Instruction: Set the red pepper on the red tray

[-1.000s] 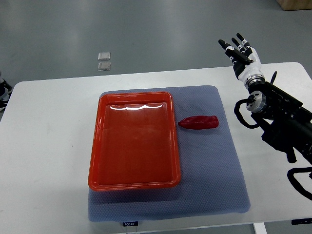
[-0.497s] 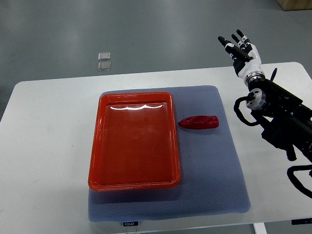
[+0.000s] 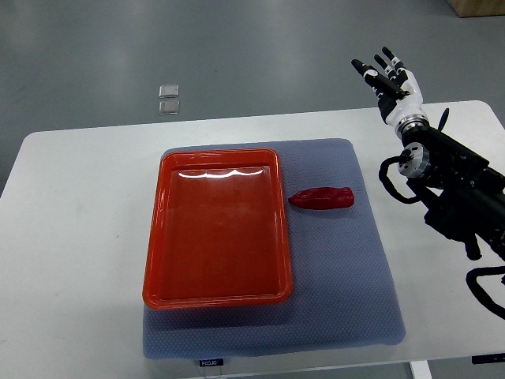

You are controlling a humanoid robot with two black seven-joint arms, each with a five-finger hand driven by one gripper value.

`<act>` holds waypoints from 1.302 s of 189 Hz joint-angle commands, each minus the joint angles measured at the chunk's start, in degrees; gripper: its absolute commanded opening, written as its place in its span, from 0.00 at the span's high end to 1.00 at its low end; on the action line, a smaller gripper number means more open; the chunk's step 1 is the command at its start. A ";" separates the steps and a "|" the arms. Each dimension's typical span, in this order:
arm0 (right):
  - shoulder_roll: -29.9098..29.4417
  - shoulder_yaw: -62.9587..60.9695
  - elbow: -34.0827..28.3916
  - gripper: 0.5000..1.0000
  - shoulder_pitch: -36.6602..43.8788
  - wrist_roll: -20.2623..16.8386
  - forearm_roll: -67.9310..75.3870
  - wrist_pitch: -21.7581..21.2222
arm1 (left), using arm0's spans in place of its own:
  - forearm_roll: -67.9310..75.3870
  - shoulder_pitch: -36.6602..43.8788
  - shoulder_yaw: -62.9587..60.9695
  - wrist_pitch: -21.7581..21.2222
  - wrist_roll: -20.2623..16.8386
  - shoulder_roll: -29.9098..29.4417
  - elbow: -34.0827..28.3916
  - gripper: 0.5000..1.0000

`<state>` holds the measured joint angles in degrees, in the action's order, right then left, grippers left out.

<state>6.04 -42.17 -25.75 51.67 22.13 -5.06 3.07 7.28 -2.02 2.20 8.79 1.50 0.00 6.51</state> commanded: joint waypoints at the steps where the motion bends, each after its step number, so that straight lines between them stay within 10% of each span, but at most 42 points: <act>1: 0.11 2.44 -0.18 0.16 0.36 -0.25 -3.82 0.10 | -0.07 -0.09 0.00 0.00 0.00 0.00 -0.01 0.00; 69: 5.21 19.76 -4.57 0.16 6.07 -0.51 -16.83 0.19 | 0.02 -0.17 0.00 0.00 0.00 0.00 -0.01 0.00; 168: 18.22 40.67 -14.68 0.16 14.60 -0.42 -33.26 -15.19 | 0.02 -0.35 -0.01 0.00 0.00 0.00 -0.01 0.00; 246: 18.66 55.44 -20.74 0.16 18.90 -4.82 -46.18 -16.69 | -0.07 -0.35 0.00 0.00 0.00 0.00 -0.01 0.00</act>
<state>24.48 10.50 -43.84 69.32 19.40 -50.97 -13.03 7.27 -2.37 2.15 8.79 1.50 0.00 6.51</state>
